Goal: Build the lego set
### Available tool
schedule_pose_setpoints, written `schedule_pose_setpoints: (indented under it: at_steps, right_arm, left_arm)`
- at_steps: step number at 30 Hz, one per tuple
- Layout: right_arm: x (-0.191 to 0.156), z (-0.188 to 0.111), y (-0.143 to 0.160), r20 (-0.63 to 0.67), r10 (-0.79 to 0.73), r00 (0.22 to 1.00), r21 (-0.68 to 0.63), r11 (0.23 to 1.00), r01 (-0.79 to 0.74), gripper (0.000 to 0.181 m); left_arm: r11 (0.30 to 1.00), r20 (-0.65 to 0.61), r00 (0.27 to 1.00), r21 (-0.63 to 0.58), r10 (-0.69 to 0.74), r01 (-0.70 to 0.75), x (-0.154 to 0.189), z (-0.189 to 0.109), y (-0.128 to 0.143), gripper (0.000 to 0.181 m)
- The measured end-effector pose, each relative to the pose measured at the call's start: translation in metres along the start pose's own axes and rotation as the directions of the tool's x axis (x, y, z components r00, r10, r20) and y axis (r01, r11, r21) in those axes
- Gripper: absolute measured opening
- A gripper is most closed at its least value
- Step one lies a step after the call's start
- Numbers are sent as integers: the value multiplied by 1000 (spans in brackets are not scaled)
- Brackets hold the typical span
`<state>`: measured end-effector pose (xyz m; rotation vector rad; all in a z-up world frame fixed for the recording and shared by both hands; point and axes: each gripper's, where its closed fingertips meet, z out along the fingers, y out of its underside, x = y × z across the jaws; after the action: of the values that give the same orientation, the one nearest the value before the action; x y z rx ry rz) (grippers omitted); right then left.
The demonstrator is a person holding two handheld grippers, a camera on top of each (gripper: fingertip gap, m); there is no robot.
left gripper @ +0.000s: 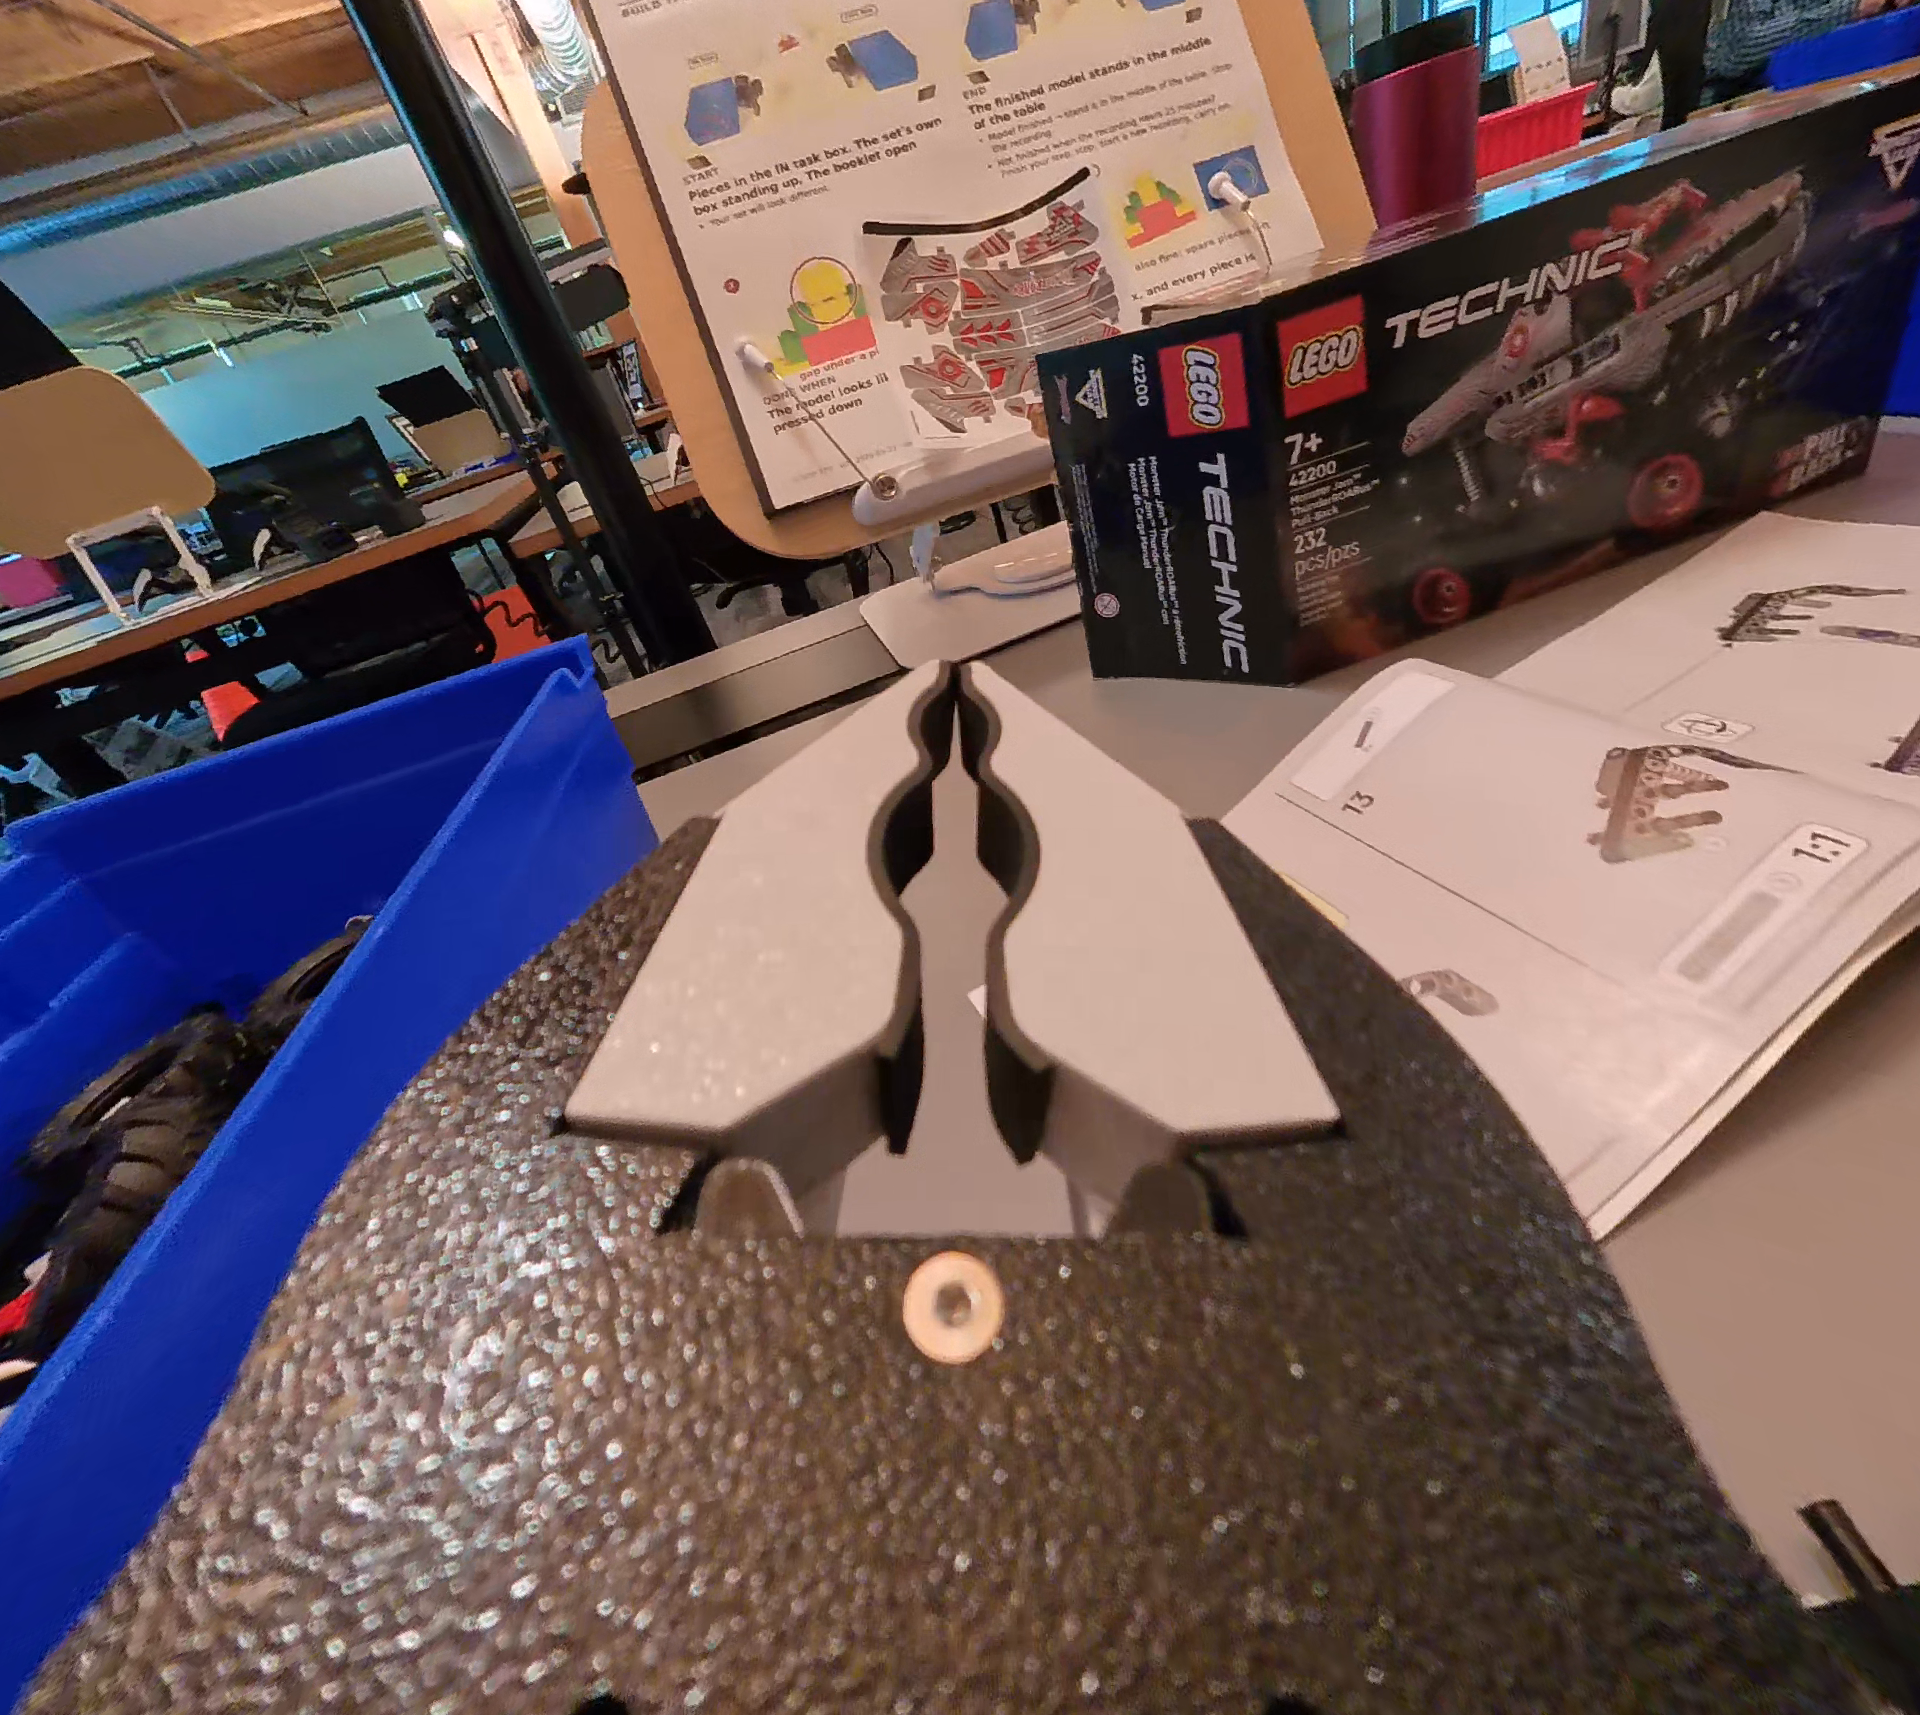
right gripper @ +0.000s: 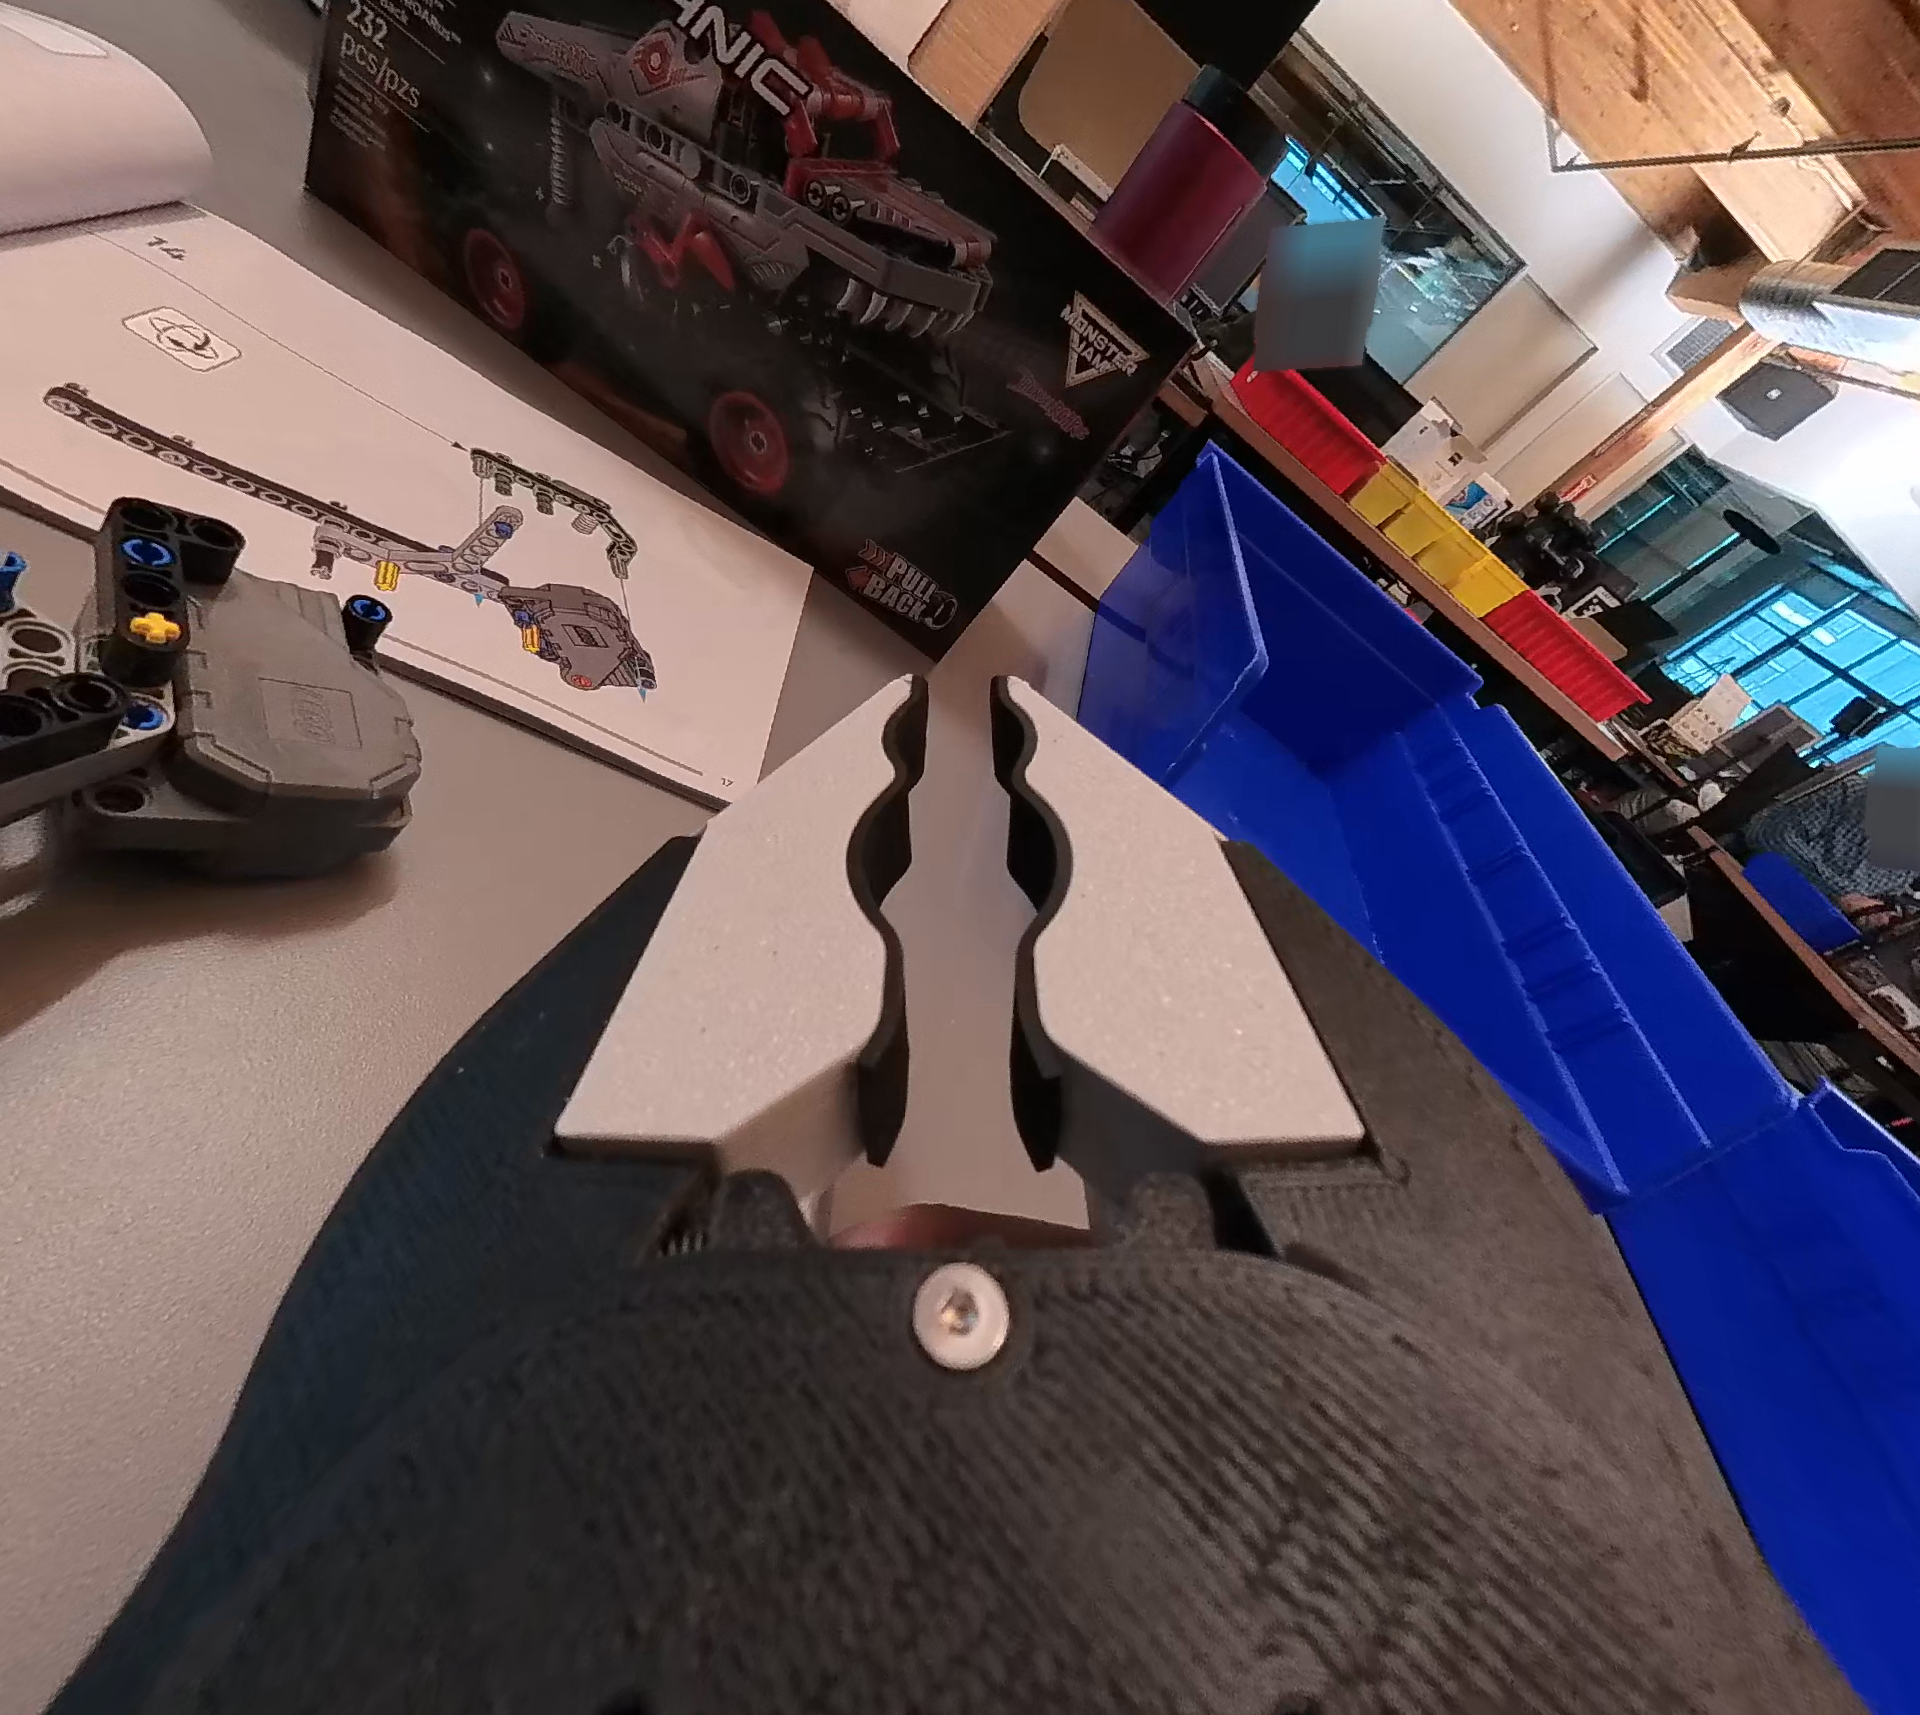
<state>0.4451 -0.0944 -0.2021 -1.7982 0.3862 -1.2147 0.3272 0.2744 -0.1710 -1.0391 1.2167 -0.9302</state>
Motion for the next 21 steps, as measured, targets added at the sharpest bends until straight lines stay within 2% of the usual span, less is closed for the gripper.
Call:
schedule_pose_setpoints:
  at_steps: [12, 21]
  right_arm:
    - [0, 0, 0, -3, 0, 1000, -1, 1000, 0, 10]
    - [10, -2, 3, -35, 36, 999, -5, 999, -36, 9]
  left_arm:
    - [1000, -6, 1000, 0, -3, 3, -1, 0, 1, 0]
    - [998, 58, 996, 28, -61, 59, -22, -5, 0, 0]
